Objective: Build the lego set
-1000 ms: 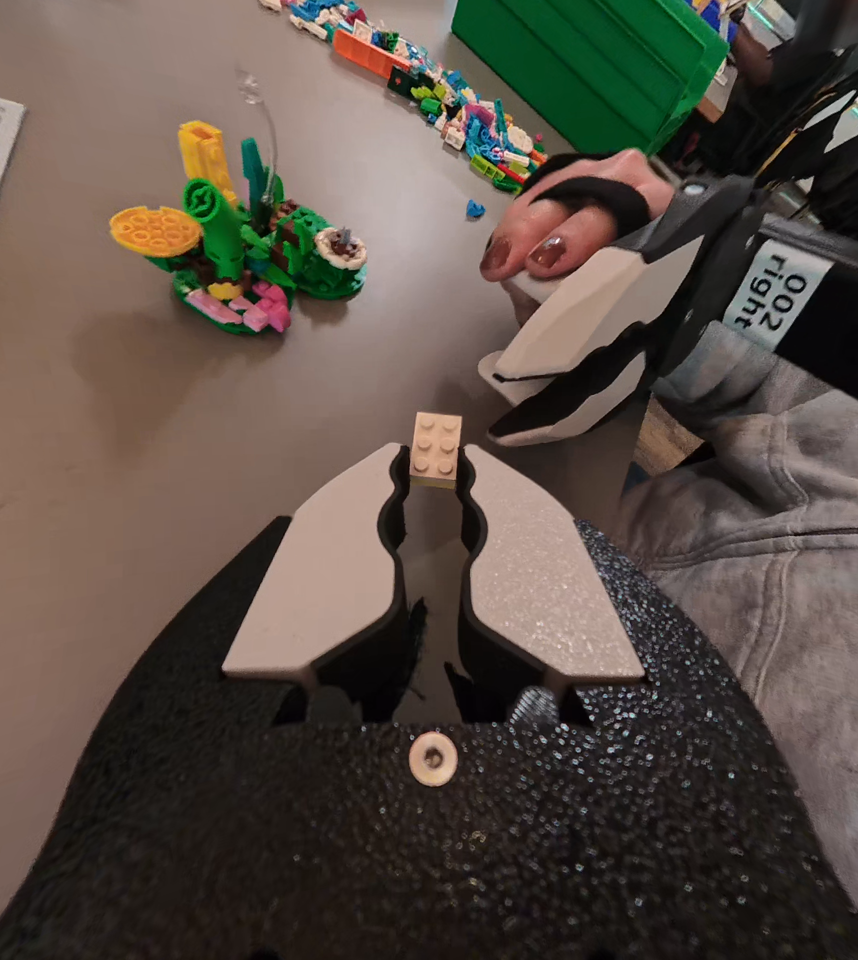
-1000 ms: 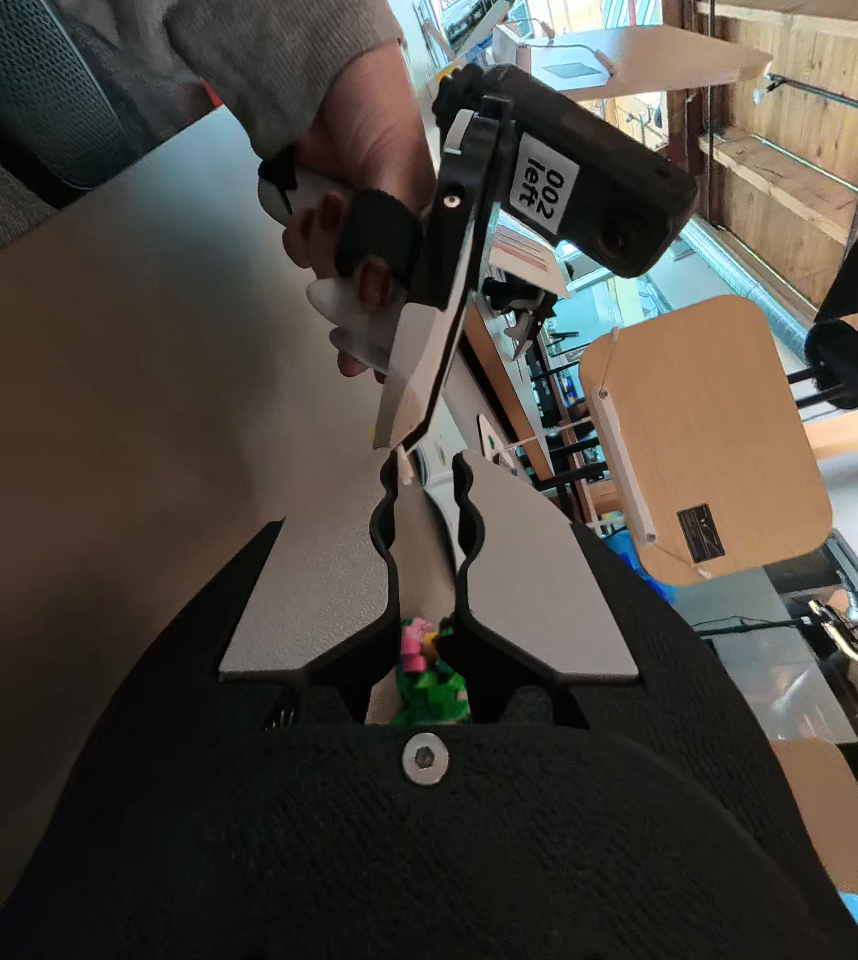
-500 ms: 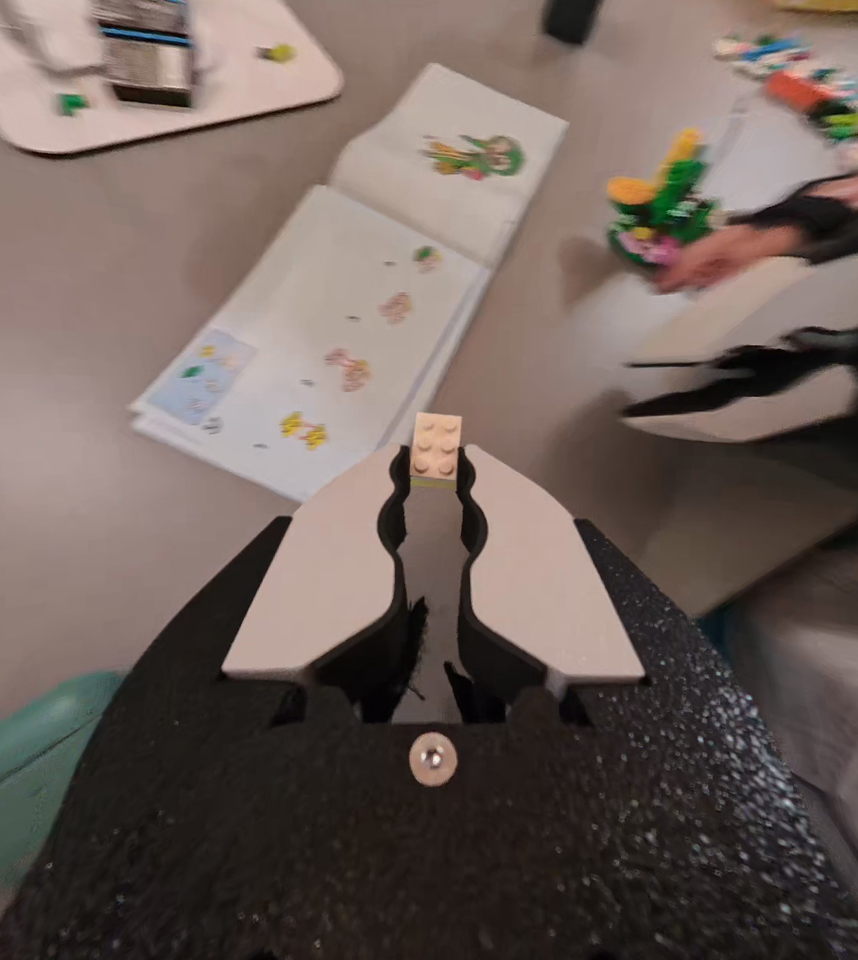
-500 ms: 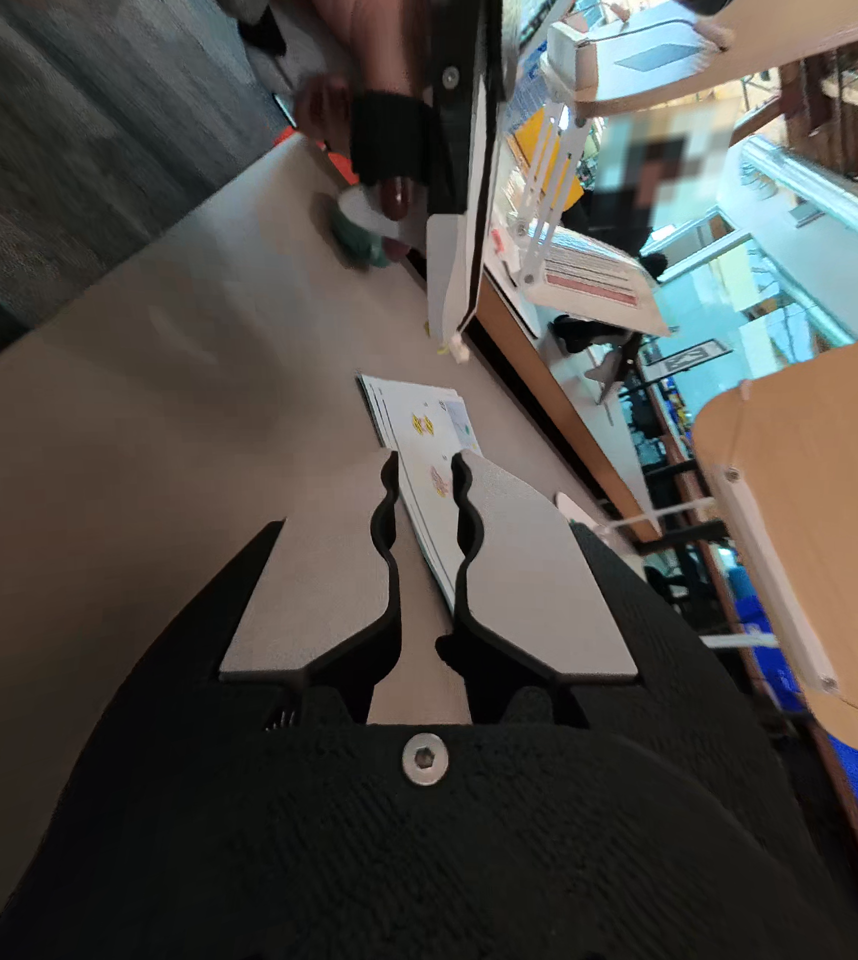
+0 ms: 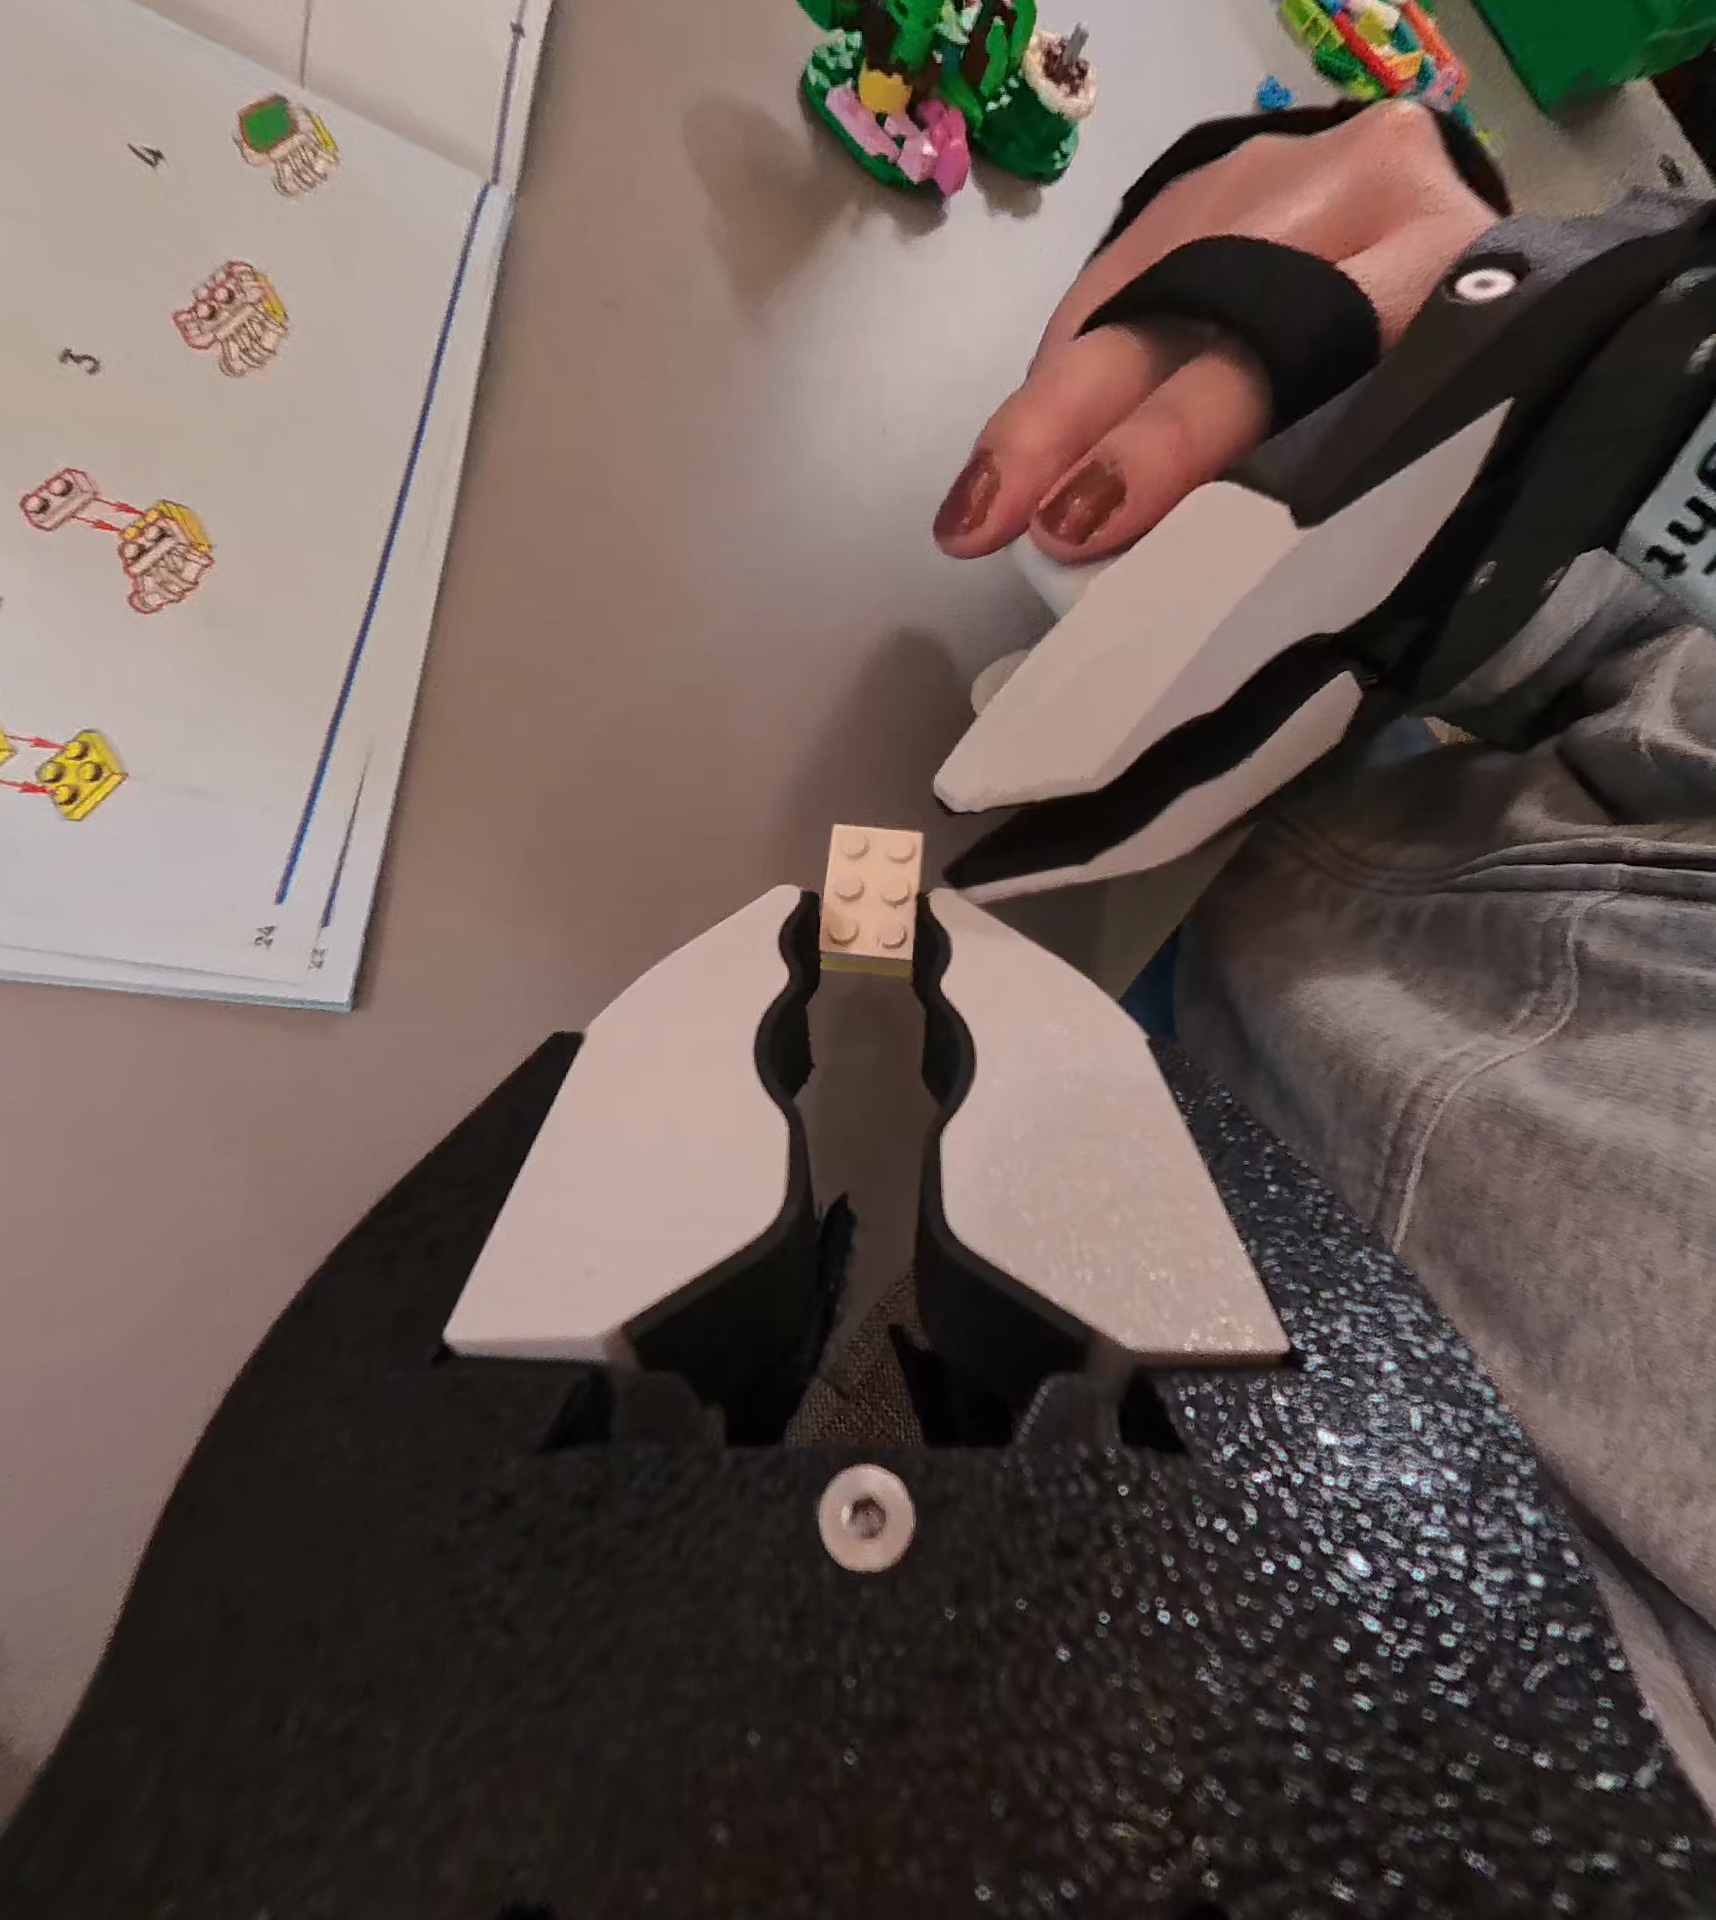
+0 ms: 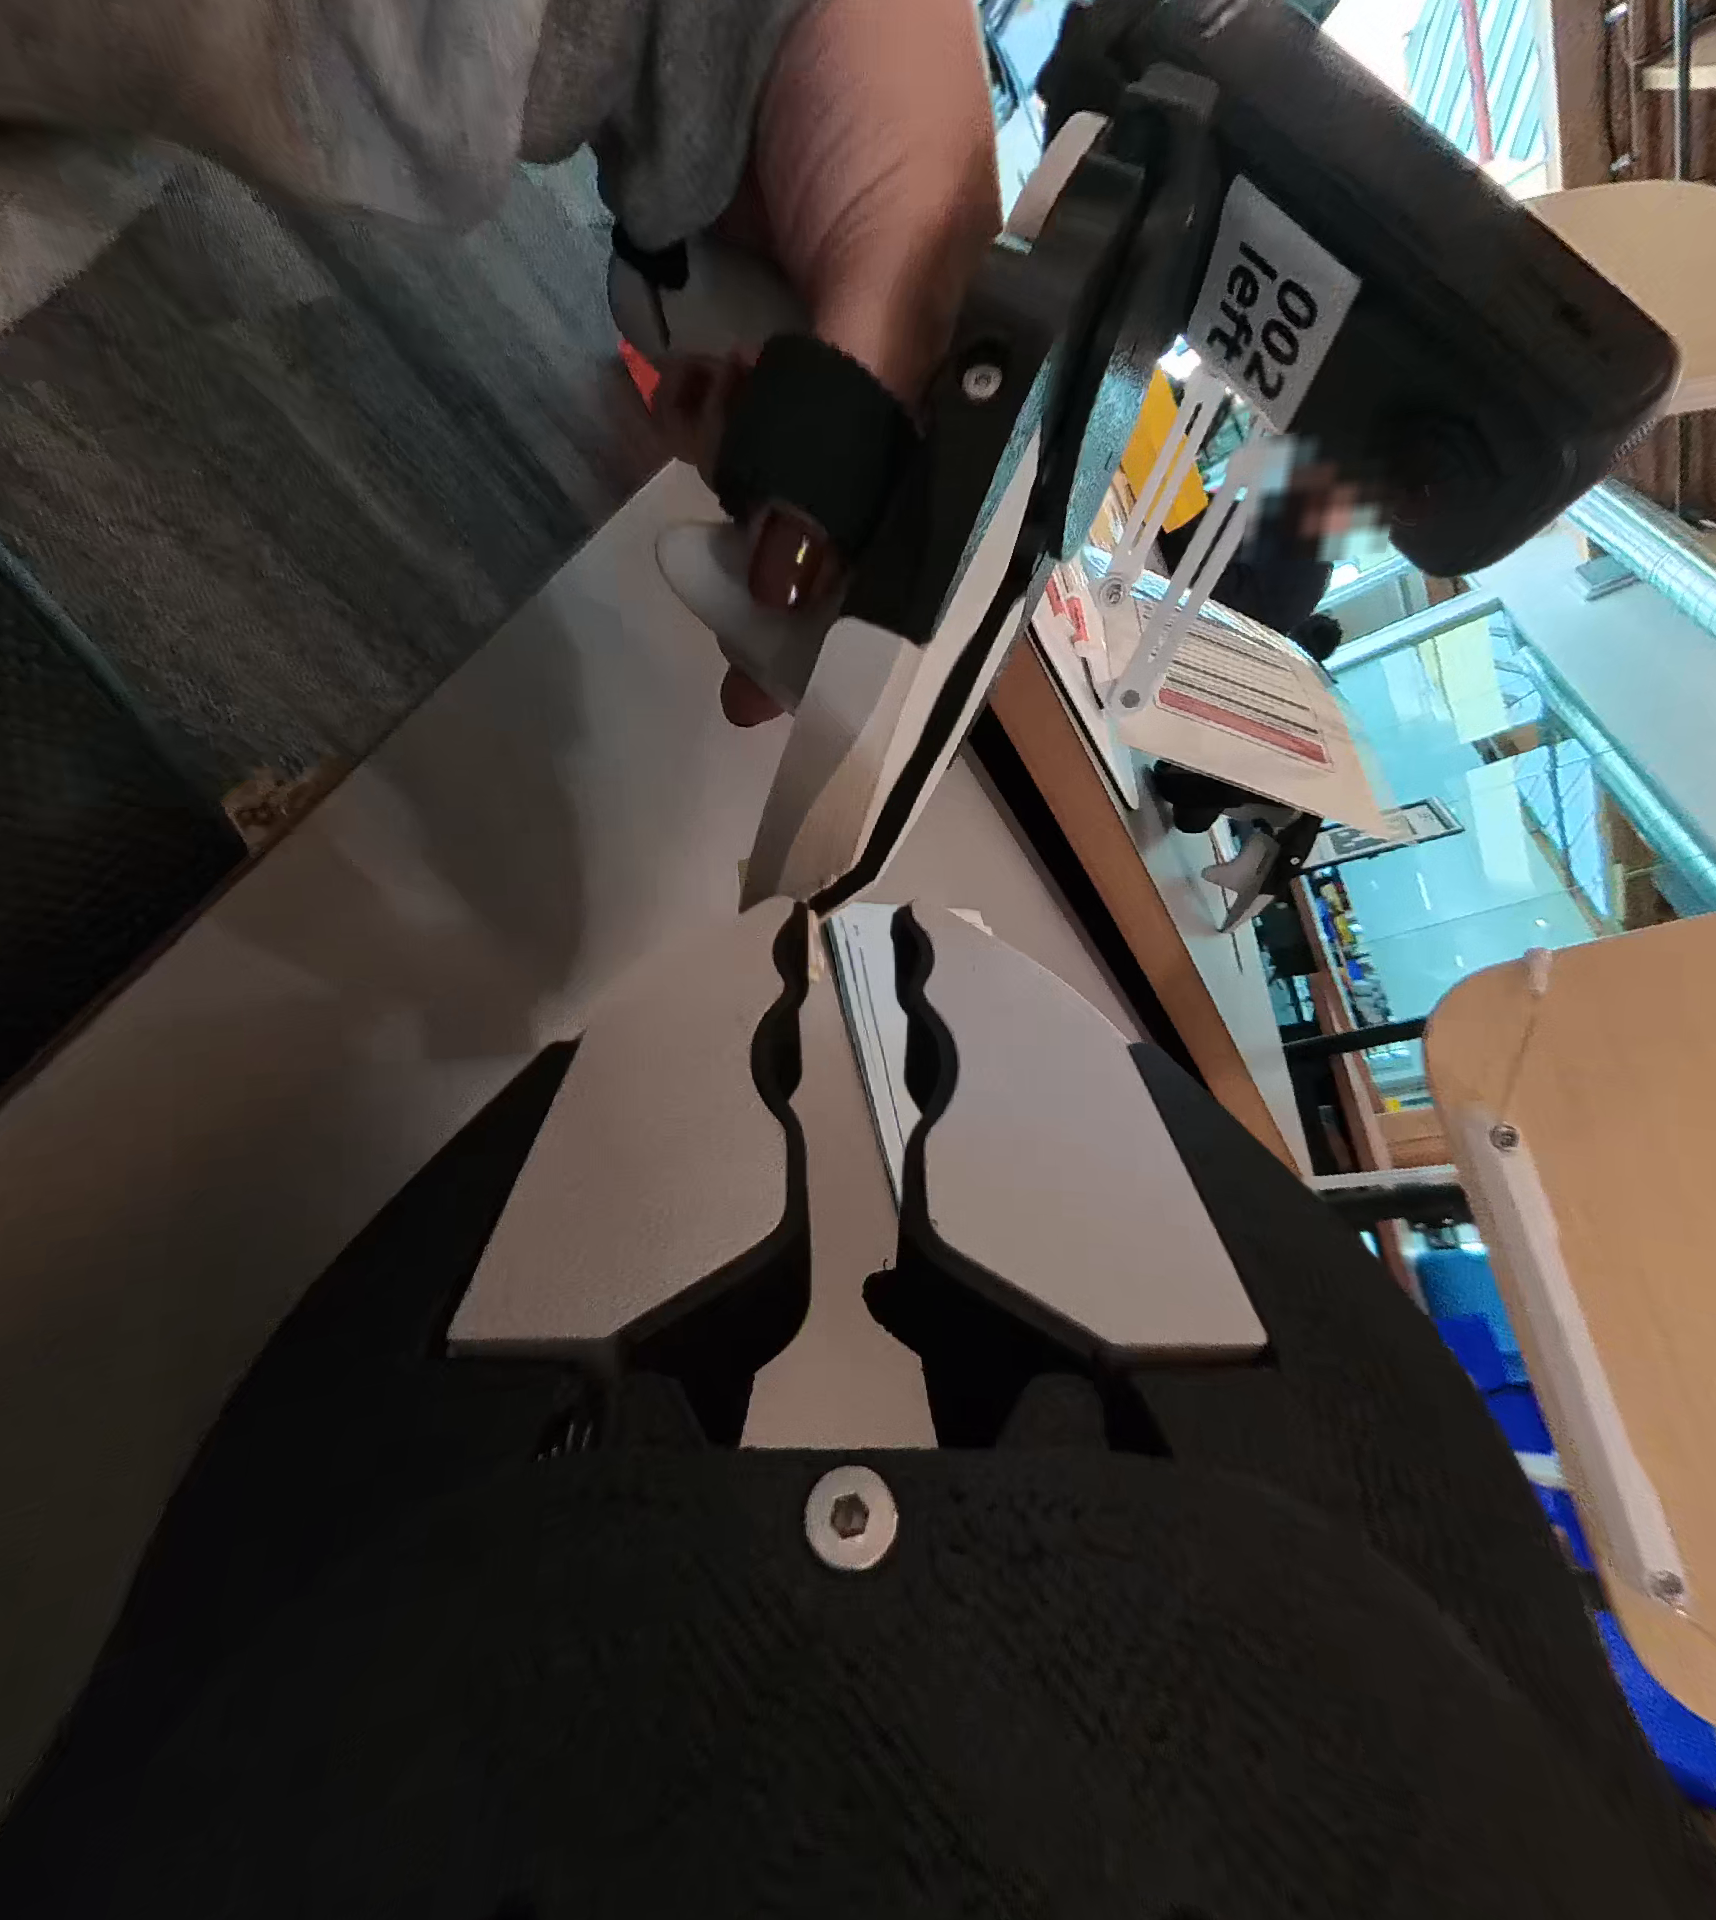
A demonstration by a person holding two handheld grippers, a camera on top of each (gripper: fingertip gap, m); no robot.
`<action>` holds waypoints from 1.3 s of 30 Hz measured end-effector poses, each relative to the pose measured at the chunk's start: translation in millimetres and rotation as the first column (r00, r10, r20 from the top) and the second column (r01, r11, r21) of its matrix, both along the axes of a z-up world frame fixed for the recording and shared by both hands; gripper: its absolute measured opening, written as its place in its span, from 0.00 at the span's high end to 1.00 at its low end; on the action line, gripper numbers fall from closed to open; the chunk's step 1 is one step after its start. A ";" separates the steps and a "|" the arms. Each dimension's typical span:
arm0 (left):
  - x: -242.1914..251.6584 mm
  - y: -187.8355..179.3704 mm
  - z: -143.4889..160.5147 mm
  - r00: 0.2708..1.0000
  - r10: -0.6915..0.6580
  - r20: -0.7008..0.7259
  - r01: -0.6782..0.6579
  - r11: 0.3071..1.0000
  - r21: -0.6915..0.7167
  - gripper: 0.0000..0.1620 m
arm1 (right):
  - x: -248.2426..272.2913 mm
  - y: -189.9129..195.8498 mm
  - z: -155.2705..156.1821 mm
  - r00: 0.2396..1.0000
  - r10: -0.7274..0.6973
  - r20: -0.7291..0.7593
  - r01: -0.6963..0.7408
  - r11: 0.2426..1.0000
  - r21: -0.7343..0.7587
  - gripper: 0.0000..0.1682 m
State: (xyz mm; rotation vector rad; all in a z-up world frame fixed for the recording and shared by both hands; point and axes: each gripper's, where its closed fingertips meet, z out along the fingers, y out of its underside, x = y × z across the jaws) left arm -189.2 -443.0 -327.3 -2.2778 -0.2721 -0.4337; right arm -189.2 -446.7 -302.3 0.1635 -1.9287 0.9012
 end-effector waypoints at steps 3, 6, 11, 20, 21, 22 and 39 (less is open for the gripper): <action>2.6 -0.4 2.1 1.000 -0.012 0.012 0.012 1.000 0.016 0.89 | 2.1 3.9 -4.9 1.000 0.004 0.003 -0.004 0.999 0.043 0.92; 3.2 -2.3 2.7 0.999 -0.011 0.032 0.010 1.000 0.027 0.89 | 7.8 2.0 -6.7 0.999 0.039 0.031 -0.041 0.999 0.035 0.92; 9.7 -3.0 -4.3 0.998 -0.055 0.041 0.055 0.998 -0.002 0.90 | 8.8 2.0 -10.8 0.999 0.053 0.008 -0.054 0.995 0.081 0.92; 13.6 1.0 -2.9 0.994 -0.078 0.074 0.077 0.997 0.020 0.90 | 9.6 11.8 -27.9 0.997 0.055 -0.044 -0.041 0.962 0.270 0.89; 15.2 2.6 -1.0 0.993 -0.088 0.074 0.086 0.996 0.030 0.90 | 9.7 11.4 -27.7 0.997 0.057 -0.049 -0.041 0.962 0.270 0.89; 16.6 3.9 -0.2 0.993 -0.097 0.073 0.094 0.995 0.035 0.90 | 10.1 10.2 -26.8 0.997 0.060 -0.056 -0.043 0.963 0.265 0.90; 20.3 9.7 -7.0 0.985 -0.122 0.121 0.120 0.992 0.024 0.90 | 5.7 11.6 -27.7 0.994 0.040 -0.103 -0.010 0.962 0.274 0.97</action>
